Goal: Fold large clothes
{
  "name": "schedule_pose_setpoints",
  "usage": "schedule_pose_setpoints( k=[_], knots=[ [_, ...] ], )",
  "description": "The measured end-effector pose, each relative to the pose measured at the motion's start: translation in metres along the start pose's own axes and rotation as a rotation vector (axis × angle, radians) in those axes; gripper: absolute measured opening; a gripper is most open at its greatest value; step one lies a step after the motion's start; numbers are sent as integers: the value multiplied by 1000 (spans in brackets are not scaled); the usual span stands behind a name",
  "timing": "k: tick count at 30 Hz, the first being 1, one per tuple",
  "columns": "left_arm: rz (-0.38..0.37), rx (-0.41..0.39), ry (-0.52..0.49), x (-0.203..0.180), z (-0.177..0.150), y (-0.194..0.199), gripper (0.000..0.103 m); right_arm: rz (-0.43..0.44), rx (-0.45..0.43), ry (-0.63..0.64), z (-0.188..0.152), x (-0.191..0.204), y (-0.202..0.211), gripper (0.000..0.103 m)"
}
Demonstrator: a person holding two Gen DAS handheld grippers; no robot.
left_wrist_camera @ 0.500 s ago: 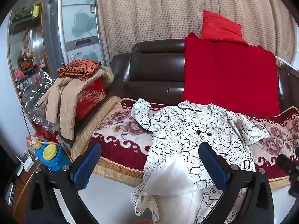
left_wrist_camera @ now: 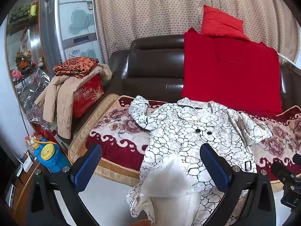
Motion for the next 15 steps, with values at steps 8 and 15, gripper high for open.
schedule_pose_setpoints(
  k=[8, 15],
  knots=[
    [-4, 1, -4, -2, 2, 2, 103, 0, -5, -6, -1, -3, 2, 103],
    [-8, 5, -7, -4, 6, -1, 103, 4, 2, -2, 2, -4, 1, 103]
  ],
)
Point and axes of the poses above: each gripper's, at about its wrist camera, not at the fingertips, and y roughly against the way its jaws point, x to its left, z to its top, the point moved 5 cm from there along -y, roughly the way its jaws point, and after that the axes turned 4 degrees about -x, right-handed, at the moved point
